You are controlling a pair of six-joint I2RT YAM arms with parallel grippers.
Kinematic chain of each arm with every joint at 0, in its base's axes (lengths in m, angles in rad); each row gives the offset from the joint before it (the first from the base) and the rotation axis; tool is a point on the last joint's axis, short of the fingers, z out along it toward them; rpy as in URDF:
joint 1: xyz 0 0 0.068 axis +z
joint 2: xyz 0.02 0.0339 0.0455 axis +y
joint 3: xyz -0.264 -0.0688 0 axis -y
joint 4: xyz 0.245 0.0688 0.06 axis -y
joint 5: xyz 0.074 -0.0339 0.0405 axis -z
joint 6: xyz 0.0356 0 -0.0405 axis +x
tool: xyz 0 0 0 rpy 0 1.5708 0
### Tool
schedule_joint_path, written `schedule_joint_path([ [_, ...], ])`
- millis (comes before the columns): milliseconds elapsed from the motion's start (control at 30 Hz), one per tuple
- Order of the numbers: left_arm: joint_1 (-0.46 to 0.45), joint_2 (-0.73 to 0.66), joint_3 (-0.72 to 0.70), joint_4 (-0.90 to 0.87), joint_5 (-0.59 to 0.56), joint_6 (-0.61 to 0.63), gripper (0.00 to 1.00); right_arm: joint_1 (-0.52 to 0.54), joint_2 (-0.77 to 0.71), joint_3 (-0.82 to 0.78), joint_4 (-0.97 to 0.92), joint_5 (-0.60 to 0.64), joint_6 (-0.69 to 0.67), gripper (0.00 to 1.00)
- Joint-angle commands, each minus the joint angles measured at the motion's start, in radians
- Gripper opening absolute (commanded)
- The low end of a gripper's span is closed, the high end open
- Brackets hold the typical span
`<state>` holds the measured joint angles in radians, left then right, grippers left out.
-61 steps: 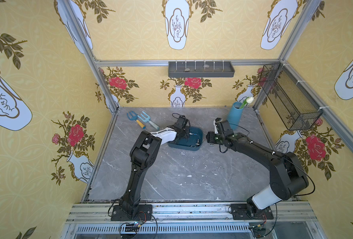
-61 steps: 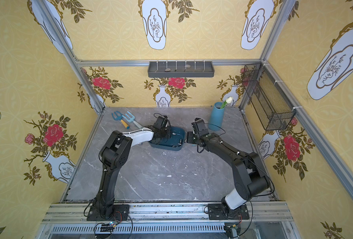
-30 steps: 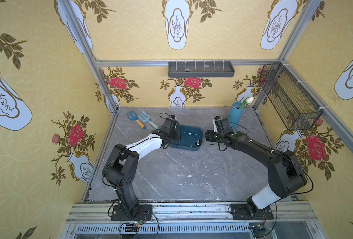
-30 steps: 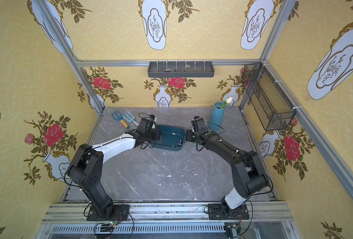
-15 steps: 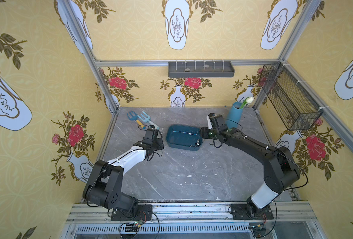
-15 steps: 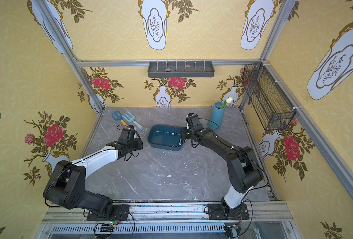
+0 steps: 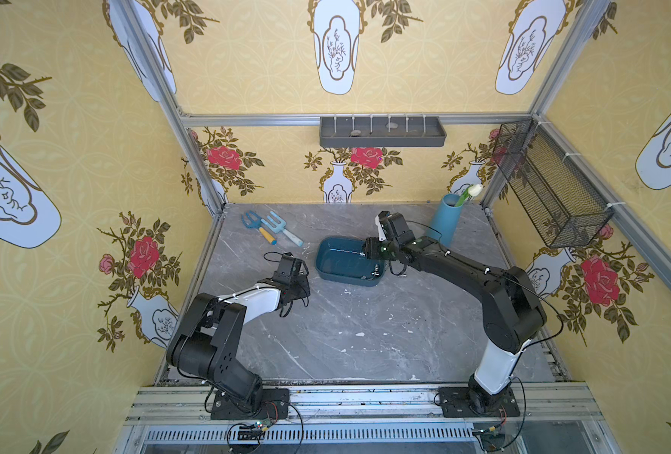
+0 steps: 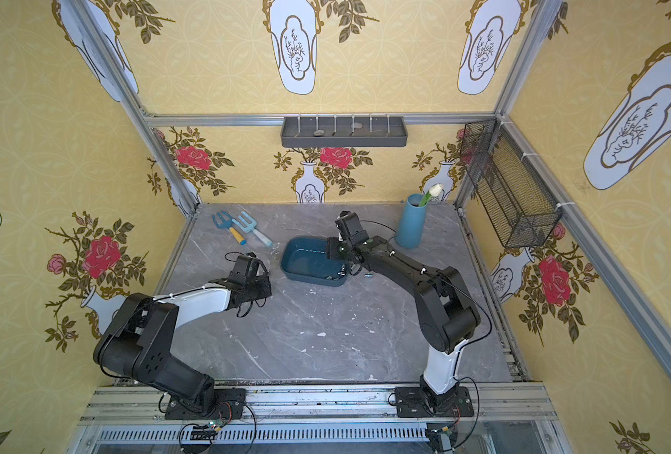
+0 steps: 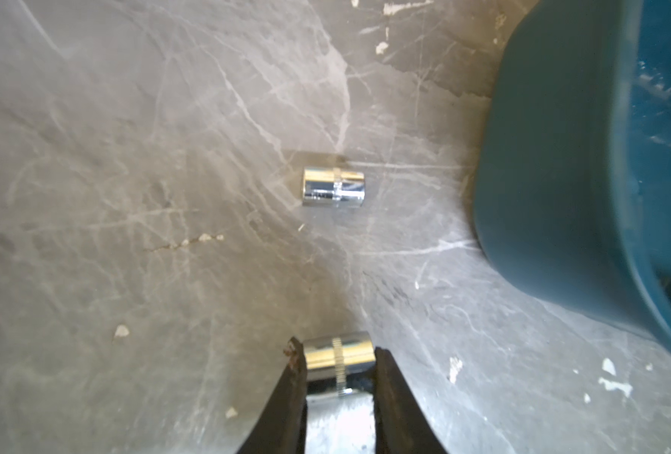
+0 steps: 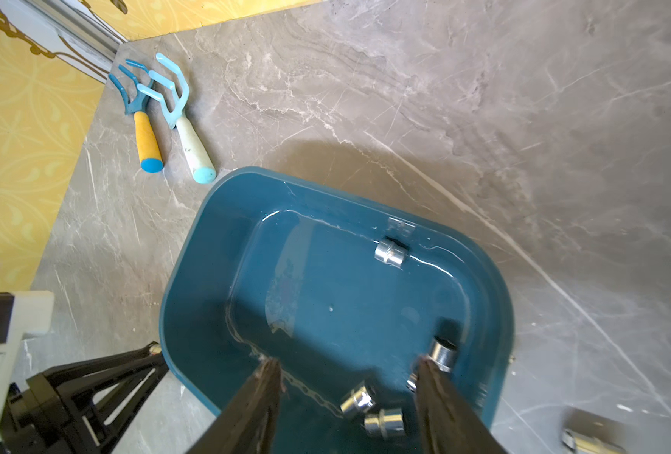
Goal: Take out the socket from the storage box
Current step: Place the socket head at the center of the board.
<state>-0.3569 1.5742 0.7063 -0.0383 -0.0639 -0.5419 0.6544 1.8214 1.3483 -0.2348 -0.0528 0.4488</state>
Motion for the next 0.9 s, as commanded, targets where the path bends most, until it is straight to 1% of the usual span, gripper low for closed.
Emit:
schedule_joint_path([
  [0, 0.001, 0.014, 0.006, 0.012, -0.03, 0.012, 0.19, 0.008, 0.034, 0.036, -0.037, 0.026, 0.055, 0.59],
  [333, 0.001, 0.023, 0.034, -0.034, -0.027, 0.021, 0.24, 0.037, 0.166, 0.173, -0.143, 0.129, 0.143, 0.59],
  [533, 0.001, 0.029, 0.038, -0.043, -0.03, 0.019, 0.25, 0.05, 0.24, 0.249, -0.186, 0.16, 0.167, 0.59],
  [867, 0.001, 0.014, 0.034, -0.05, -0.034, 0.017, 0.38, 0.063, 0.309, 0.303, -0.196, 0.195, 0.18, 0.6],
])
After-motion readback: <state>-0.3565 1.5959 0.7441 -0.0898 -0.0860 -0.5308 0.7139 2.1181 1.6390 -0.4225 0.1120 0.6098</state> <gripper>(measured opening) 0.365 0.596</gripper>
